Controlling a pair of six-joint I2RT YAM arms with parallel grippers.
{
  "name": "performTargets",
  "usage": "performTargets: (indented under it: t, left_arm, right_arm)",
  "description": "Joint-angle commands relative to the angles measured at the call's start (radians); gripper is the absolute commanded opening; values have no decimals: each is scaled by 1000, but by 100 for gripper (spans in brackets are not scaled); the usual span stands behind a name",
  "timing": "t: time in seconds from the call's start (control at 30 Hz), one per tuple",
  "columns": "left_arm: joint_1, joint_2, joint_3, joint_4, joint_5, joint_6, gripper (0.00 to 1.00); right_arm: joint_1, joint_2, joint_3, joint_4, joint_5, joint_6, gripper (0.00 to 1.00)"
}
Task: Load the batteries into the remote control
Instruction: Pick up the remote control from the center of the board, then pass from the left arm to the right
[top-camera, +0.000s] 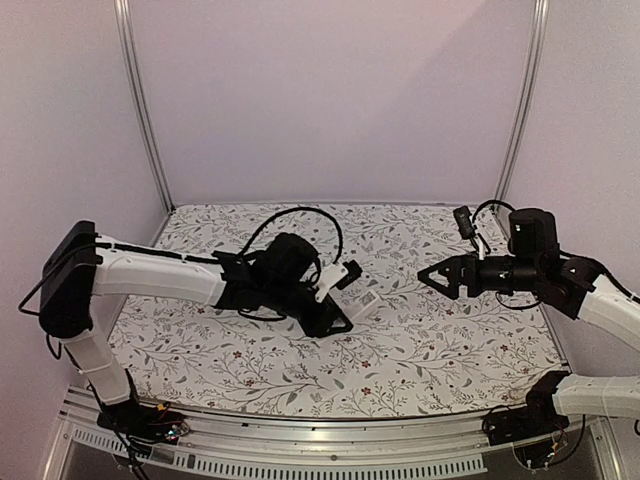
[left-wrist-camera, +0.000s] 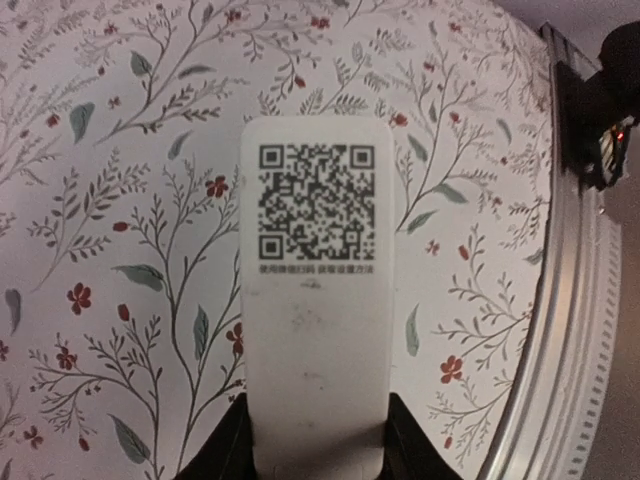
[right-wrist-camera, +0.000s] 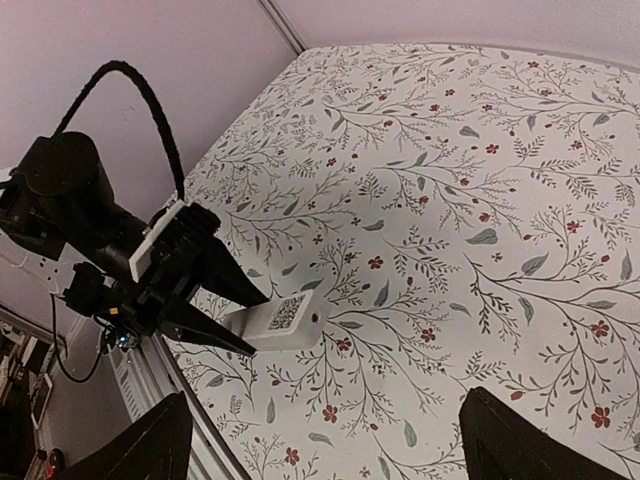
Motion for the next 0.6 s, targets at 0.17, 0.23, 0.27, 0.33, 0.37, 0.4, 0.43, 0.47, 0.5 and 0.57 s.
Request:
performTargets:
  t: [0.17, 0.23, 0.27, 0.33, 0.37, 0.4, 0.43, 0.47, 0.5, 0.57]
  left_arm:
    - [64, -254, -104, 531, 359, -208, 12]
    - [65, -267, -113, 581, 392, -242, 12]
    - [66, -269, -116, 600, 413, -251, 12]
    - [66, -267, -118, 628, 449, -272, 12]
    - [66, -263, -120, 655, 466, -283, 12]
    - [65, -261, -125, 669, 482, -295, 12]
    - [65, -258, -131, 696, 491, -307, 12]
    - [66, -256, -137, 719, 502, -318, 12]
    - [66, -254, -144, 742, 511, -330, 12]
    - [65, -250, -151, 774, 525, -354, 12]
  right_arm:
    - [28, 100, 171, 171, -296, -3, 91]
    - [58, 120, 197, 192, -332, 4, 91]
    - [73, 125, 207, 205, -354, 4, 90]
    - [104, 134, 214, 247, -402, 6, 90]
    - [119, 142, 216, 262, -418, 12, 89]
    - [134, 147, 221, 271, -431, 15, 88]
    - [147, 157, 229, 272, -442, 15, 87]
    - [156, 168, 236, 272, -442, 14, 87]
    - [162, 175, 242, 272, -444, 13, 86]
    - [176, 191, 251, 272, -432, 15, 83]
